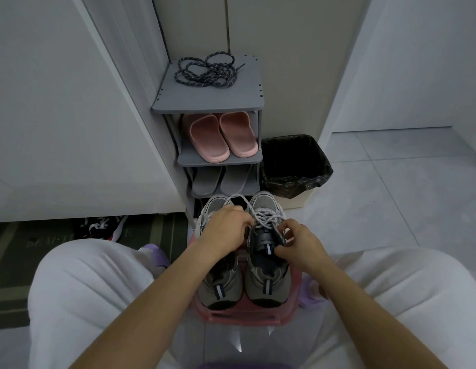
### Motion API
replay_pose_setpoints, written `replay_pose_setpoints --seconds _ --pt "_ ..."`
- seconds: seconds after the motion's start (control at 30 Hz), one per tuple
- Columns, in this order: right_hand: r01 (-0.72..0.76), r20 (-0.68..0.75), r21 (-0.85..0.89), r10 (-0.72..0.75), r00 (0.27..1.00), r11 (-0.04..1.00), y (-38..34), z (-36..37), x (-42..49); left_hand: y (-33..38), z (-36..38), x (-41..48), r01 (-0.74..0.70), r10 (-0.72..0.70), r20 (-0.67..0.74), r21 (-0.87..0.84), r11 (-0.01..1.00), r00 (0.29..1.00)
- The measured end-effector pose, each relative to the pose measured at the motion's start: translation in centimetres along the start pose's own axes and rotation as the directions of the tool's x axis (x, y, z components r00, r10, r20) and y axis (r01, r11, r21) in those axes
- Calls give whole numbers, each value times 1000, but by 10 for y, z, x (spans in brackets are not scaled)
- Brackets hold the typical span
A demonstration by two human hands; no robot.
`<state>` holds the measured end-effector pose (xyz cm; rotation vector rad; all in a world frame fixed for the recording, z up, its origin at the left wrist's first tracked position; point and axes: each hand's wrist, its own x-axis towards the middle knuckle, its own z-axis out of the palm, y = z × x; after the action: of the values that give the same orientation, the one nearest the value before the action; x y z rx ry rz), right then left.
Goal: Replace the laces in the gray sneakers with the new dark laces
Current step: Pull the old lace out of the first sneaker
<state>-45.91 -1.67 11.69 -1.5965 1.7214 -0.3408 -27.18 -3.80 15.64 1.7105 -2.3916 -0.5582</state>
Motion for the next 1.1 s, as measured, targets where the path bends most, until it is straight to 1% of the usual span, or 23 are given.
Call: replay_pose_setpoints --seconds 0.13,0.33,0.47,0.67,0.73,0.83,0.9,0.97,1.1 --pt "5 -4 4 -5 1000 1000 0 0 -1 -2 1 3 29 -28 16 -36 999 999" --pt "-5 1 -6 5 1000 1000 -2 -1 0 -3 5 -2 35 -33 21 -97 995 999" --pt "-2 -5 -14 2 1000 1000 -1 0 -2 -6 8 -3 76 -75 11 -158 985 997" --pt "-4 4 -17 4 1000 1000 -2 -1 -2 -6 9 -5 124 -124 7 -165 979 992" --pt "-4 -3 27 5 1000 1000 -3 -2 -2 -7 8 -7 137 -135 22 -168 976 991" --pt "6 -102 190 14 995 982 -7 -5 4 -8 7 -10 136 -134 27 -122 983 991" --pt "9 -150 218 24 988 976 -8 -6 9 -6 5 -13 128 -129 -1 -87 988 992" --pt "-9 -139 227 42 989 974 -10 -5 14 -4 5 -14 109 -109 -9 -34 993 994" --pt "-65 -88 295 95 992 953 -13 -4 20 1 8 -12 100 -103 68 50 994 992"
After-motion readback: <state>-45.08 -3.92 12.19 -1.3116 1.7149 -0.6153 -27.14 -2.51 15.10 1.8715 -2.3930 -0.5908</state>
